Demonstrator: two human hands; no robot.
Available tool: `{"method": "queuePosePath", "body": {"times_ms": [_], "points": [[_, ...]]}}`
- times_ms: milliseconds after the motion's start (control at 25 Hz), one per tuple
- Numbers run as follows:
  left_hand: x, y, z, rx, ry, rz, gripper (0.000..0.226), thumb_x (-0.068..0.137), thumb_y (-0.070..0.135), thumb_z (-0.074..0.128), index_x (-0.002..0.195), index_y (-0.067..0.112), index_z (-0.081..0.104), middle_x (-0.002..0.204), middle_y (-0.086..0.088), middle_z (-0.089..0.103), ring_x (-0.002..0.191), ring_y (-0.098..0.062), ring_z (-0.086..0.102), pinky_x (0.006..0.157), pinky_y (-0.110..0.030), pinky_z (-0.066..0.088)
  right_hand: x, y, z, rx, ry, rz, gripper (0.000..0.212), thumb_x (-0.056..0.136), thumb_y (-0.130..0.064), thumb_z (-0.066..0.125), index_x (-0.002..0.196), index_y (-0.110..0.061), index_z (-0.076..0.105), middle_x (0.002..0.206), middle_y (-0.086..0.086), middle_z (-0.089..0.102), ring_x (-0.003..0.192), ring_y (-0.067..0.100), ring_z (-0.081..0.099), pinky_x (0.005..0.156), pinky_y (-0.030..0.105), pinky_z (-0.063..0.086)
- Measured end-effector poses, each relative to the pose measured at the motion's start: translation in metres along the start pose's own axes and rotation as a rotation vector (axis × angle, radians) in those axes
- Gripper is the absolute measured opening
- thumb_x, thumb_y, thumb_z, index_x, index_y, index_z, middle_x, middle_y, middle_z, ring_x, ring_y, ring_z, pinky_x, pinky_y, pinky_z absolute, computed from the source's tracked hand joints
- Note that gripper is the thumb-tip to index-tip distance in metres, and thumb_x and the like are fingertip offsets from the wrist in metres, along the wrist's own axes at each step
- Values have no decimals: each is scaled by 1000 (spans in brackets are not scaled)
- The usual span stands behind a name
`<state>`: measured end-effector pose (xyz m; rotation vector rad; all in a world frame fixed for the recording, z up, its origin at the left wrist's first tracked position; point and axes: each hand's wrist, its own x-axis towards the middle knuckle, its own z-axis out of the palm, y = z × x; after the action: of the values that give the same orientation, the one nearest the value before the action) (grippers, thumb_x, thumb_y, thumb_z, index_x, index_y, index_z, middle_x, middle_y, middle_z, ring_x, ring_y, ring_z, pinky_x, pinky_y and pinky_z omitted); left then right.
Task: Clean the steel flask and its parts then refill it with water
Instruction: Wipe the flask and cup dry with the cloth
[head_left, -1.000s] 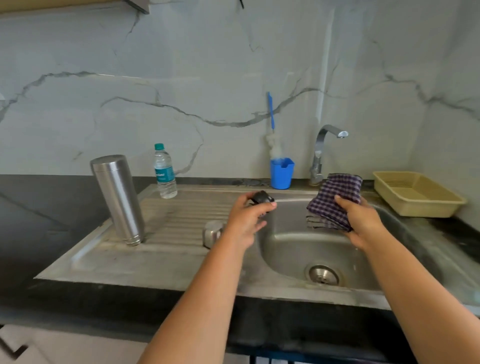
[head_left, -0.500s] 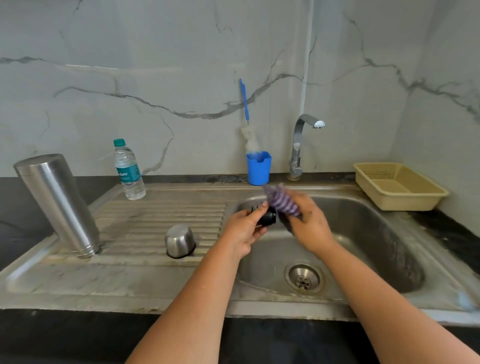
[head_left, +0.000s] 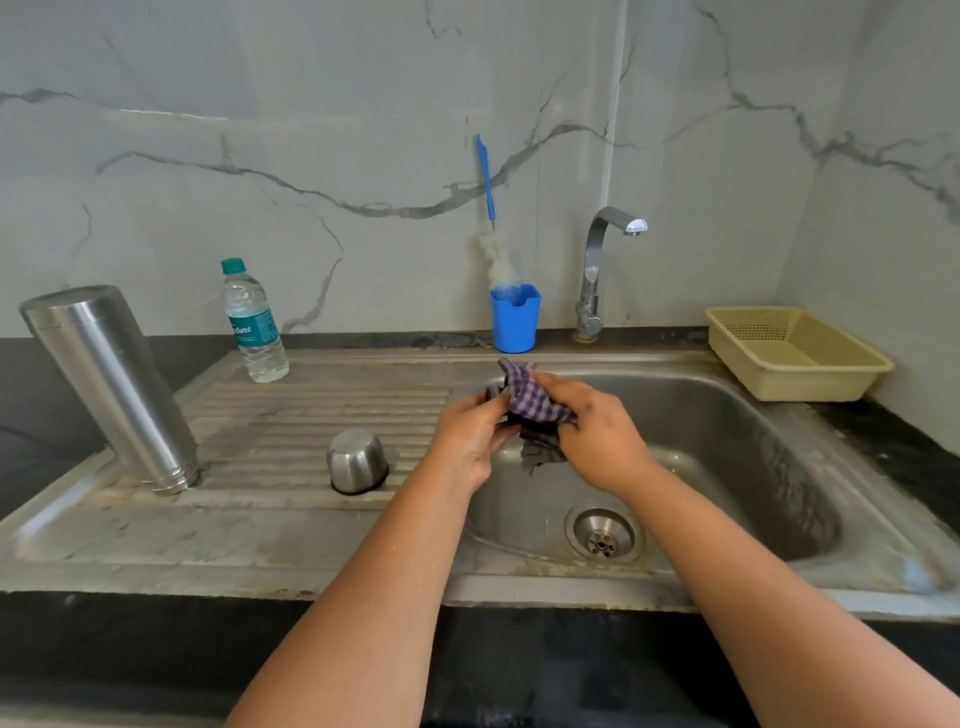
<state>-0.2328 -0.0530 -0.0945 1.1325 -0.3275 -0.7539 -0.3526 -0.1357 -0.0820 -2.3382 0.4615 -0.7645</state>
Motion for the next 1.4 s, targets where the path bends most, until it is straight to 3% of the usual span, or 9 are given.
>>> {"method": "queuePosePath", "body": {"times_ms": [240, 400, 520, 600, 840, 1040, 1160, 1320, 1400], "points": [[-5, -7, 6, 182, -95, 69, 27, 81, 4, 75, 107, 6, 67, 101, -12, 73, 99, -23, 69, 75, -25, 58, -2, 4, -14, 122, 23, 93, 54, 87, 6, 46, 133, -20, 58, 131, 2, 59, 115, 10, 53, 95, 9, 37], [-5, -1, -5, 215, -132, 164, 29, 81, 0, 74, 107, 11, 68, 100, -9, 73, 97, -20, 69, 82, -26, 58, -6, 5, -12, 120, 27, 61, 60, 82, 13, 43, 129, -18, 61, 127, -3, 59, 118, 7, 53, 93, -4, 31], [-9, -4, -5, 361, -237, 231, 40, 74, 3, 82, 109, 17, 68, 115, -12, 70, 105, -19, 67, 94, -33, 55, -3, 17, -21, 474, -2, 270, 47, 88, 7, 47, 118, -23, 68, 110, 5, 71, 99, 17, 68, 86, 26, 55], [-5, -9, 0, 340, -220, 234, 48, 73, 7, 84, 116, 18, 65, 122, -11, 66, 110, -22, 66, 96, -37, 54, -2, 23, -22, 618, -22, 344, 43, 90, 8, 47, 116, -21, 68, 105, 10, 73, 96, 23, 71, 87, 38, 56], [-3, -16, 17, 307, -162, 48, 35, 86, 17, 75, 117, 8, 61, 108, -8, 69, 91, -11, 69, 79, -19, 57, -5, 29, -22, 264, 83, 205, 56, 87, 2, 46, 132, -29, 59, 125, -4, 63, 115, 11, 57, 97, 24, 44], [-1, -11, 20, 92, -157, -64, 21, 92, 18, 68, 102, 0, 65, 103, -12, 71, 95, -19, 68, 81, -24, 58, -9, 30, -23, 198, 100, 165, 55, 88, 4, 46, 133, -24, 58, 126, -3, 60, 115, 7, 52, 94, 17, 38], [-3, -15, 24, 112, -135, 43, 7, 89, 10, 70, 92, 4, 67, 94, -11, 72, 96, -23, 69, 80, -24, 58, -7, 34, -25, 245, 120, 162, 51, 89, 3, 47, 128, -27, 62, 120, -6, 65, 111, 8, 58, 92, 17, 44], [-2, -22, 24, 357, -147, 341, 29, 80, 7, 79, 104, 21, 69, 105, -4, 72, 99, -15, 68, 91, -29, 56, -7, 37, -35, 604, 65, 349, 43, 89, 6, 49, 120, -18, 66, 105, 8, 73, 103, 27, 68, 96, 44, 52], [1, -23, 21, 359, -126, 371, 30, 80, 7, 80, 103, 21, 69, 103, -3, 73, 98, -13, 69, 91, -29, 55, -7, 35, -38, 452, 73, 268, 45, 89, 4, 50, 120, -24, 67, 110, 2, 72, 105, 18, 67, 98, 36, 51]]}}
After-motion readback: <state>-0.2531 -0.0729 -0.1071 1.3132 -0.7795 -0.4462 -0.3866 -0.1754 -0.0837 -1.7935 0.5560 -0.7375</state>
